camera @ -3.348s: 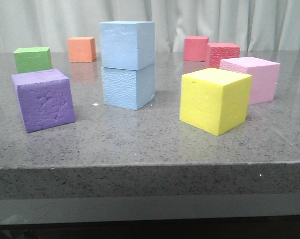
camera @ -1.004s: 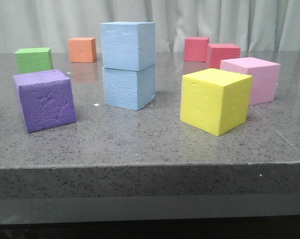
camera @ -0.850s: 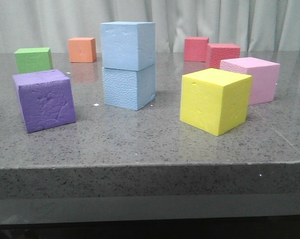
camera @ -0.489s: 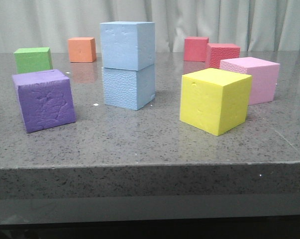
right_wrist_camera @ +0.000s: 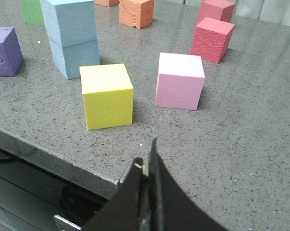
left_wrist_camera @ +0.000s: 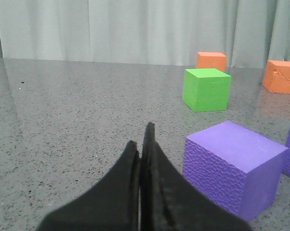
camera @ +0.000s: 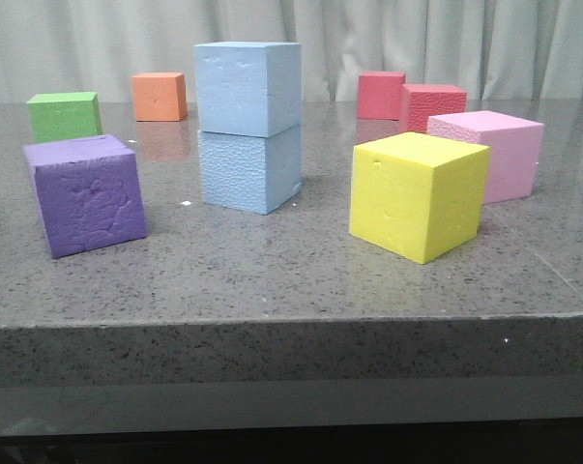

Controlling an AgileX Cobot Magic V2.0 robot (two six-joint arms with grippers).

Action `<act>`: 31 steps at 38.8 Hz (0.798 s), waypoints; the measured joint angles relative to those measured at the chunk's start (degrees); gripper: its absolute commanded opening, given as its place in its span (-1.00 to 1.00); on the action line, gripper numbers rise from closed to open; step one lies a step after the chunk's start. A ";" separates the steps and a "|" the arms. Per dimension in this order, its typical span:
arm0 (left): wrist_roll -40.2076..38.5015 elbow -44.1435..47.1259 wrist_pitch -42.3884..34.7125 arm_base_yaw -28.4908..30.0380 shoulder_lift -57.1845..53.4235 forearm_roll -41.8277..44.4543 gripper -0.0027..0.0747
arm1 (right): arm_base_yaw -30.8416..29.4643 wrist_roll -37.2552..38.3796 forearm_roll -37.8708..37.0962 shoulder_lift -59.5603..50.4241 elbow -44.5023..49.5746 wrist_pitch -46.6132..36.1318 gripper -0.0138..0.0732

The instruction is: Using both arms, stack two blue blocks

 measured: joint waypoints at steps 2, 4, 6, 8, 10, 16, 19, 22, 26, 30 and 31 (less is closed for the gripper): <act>0.00 0.00 0.00 0.00 0.00 0.00 -0.98 | 0.00 0.00 0.00 0.00 0.00 0.02 -0.84; 0.00 0.00 0.00 0.00 0.00 0.00 -0.98 | 0.00 0.00 0.00 0.00 0.00 0.02 -0.84; 0.00 0.00 0.00 0.00 0.00 0.00 -0.98 | 0.00 0.00 0.00 0.00 0.00 0.02 -0.84; 0.00 0.00 0.00 0.00 0.00 0.00 -0.98 | 0.00 0.00 0.00 0.00 0.00 0.02 -0.84; 0.00 0.00 0.00 0.00 0.00 0.00 -0.98 | 0.00 0.00 0.00 0.00 0.00 0.02 -0.84; 0.00 0.00 0.00 0.00 0.00 0.00 -0.98 | -0.27 0.00 0.00 -0.26 0.54 -3.13 -0.84; 0.00 0.00 0.00 0.00 0.00 0.00 -0.98 | -1.22 0.00 0.00 -1.46 2.21 -9.28 -0.84; 0.00 0.00 0.00 0.00 0.00 0.00 -0.98 | -3.61 0.00 0.09 -3.18 5.16 -16.18 -0.84; 0.00 0.00 0.00 0.00 0.00 0.00 -0.98 | -8.11 0.00 0.37 -5.31 9.69 -21.84 -0.84; 0.00 0.00 0.00 0.00 0.00 0.00 -0.98 | -13.09 0.00 1.29 -7.19 13.80 -22.99 -0.84; 0.00 0.00 0.00 0.00 0.00 0.00 -0.98 | -14.28 0.00 1.53 -7.60 14.47 -22.84 -0.84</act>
